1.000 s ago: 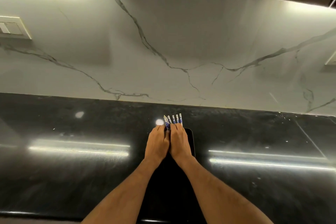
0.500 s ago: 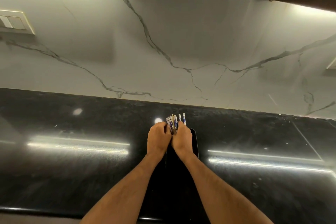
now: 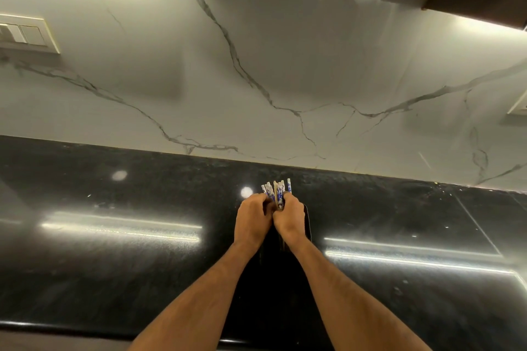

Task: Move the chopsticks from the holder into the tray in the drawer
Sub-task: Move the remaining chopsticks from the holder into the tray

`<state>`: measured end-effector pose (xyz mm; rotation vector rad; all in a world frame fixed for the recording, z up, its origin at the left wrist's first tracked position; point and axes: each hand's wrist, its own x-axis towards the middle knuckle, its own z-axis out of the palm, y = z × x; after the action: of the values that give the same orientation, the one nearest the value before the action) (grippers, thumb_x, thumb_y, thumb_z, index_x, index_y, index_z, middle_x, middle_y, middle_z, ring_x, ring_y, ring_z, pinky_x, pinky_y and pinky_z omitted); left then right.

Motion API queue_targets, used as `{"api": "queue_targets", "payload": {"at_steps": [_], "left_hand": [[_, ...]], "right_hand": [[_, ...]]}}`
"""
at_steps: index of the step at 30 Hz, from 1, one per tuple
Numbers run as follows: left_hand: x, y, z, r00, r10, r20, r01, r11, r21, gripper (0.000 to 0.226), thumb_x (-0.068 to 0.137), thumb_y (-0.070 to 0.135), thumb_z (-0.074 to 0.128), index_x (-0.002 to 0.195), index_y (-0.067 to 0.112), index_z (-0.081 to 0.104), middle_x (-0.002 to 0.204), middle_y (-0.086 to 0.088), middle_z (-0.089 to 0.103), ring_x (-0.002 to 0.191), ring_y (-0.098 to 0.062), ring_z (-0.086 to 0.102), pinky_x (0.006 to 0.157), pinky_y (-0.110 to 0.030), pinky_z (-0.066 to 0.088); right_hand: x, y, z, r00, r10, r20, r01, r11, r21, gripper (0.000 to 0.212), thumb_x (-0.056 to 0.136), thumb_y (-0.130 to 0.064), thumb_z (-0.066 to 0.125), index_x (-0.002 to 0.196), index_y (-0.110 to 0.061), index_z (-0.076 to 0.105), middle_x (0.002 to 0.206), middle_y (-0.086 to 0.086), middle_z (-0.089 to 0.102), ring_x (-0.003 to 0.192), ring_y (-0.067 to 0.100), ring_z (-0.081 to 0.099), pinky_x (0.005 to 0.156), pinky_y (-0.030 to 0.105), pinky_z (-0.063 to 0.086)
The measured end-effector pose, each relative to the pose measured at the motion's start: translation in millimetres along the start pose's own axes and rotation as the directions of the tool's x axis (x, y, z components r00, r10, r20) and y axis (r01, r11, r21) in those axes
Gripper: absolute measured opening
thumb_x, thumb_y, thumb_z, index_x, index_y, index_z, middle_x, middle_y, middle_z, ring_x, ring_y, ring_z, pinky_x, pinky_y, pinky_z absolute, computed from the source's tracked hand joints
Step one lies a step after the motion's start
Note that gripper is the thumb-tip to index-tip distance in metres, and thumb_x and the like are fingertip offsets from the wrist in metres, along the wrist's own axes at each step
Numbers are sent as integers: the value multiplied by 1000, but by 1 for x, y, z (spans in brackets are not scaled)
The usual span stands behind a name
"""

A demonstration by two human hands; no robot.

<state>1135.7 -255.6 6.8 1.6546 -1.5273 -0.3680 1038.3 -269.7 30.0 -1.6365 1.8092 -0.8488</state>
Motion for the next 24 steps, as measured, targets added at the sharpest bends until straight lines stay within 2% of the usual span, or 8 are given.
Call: {"api": "queue_targets", "payload": {"at_steps": [4, 6, 11, 14, 17, 18, 21, 24], "left_hand": [[1, 3, 2, 999, 48, 13, -48, 999, -18, 6, 95, 15, 70, 96, 13, 75, 94, -1, 74, 76, -2, 61, 67, -4, 42], [2, 3, 3, 998, 55, 1, -55, 998, -38, 5, 95, 15, 70, 97, 13, 74, 96, -1, 75, 79, 0, 61, 70, -4, 44], [0, 4, 3, 997, 59, -40, -63, 991, -117, 12, 96, 16, 68, 108, 12, 70, 105, -2, 72, 92, -7, 65, 89, -28, 58], [-1, 12, 0, 999, 16, -28, -23, 967, -255, 32, 98, 17, 66, 128, 7, 61, 116, -4, 69, 101, -12, 67, 92, -30, 58], [1, 28, -5, 990, 12, 137, 68, 824, -562, 35, 101, 11, 60, 134, 3, 52, 115, -9, 68, 98, -12, 69, 87, -26, 59], [2, 33, -7, 975, 16, 221, 129, 770, -625, 29, 103, 11, 56, 131, 2, 53, 115, -12, 68, 97, -11, 70, 84, -23, 59], [3, 45, -16, 888, 53, 456, 288, 708, -644, 20, 108, 16, 46, 115, 4, 61, 95, -11, 72, 81, -14, 72, 74, -24, 58], [-1, 51, -24, 856, 41, 515, 354, 680, -642, 21, 107, 17, 46, 102, 4, 61, 78, -9, 68, 60, -17, 65, 59, -26, 55]], "right_hand": [[3, 3, -2, 1000, 3, 4, -3, 1000, 11, 20, 91, 0, 63, 111, -3, 66, 103, 10, 73, 82, 16, 64, 56, 8, 42], [4, 5, -3, 1000, 9, -23, -8, 998, 55, 17, 92, 0, 63, 108, -3, 65, 98, 9, 71, 80, 16, 64, 49, 8, 41], [5, 1, -11, 998, 10, -59, 2, 979, 204, 22, 99, 0, 56, 121, -1, 61, 106, 10, 68, 88, 12, 62, 65, 12, 47], [6, -8, -24, 995, -26, -99, 58, 942, 330, 21, 100, 2, 51, 118, -1, 62, 101, 10, 70, 86, 15, 68, 67, 17, 56], [11, -22, -43, 994, -63, -94, 101, 872, 478, 20, 101, 3, 48, 108, -7, 64, 94, 12, 71, 81, 23, 74, 68, 33, 64], [13, -28, -49, 994, -74, -81, 105, 846, 522, 20, 101, 3, 49, 107, -9, 64, 93, 12, 71, 81, 22, 74, 68, 33, 64], [18, -43, -64, 996, -87, -11, 74, 764, 641, 21, 102, -1, 49, 114, -9, 64, 94, 12, 73, 82, 20, 74, 74, 33, 63], [16, -52, -75, 991, -119, 64, 45, 741, 670, 24, 103, -1, 47, 119, -10, 63, 91, 11, 74, 82, 22, 76, 77, 36, 63]]}}
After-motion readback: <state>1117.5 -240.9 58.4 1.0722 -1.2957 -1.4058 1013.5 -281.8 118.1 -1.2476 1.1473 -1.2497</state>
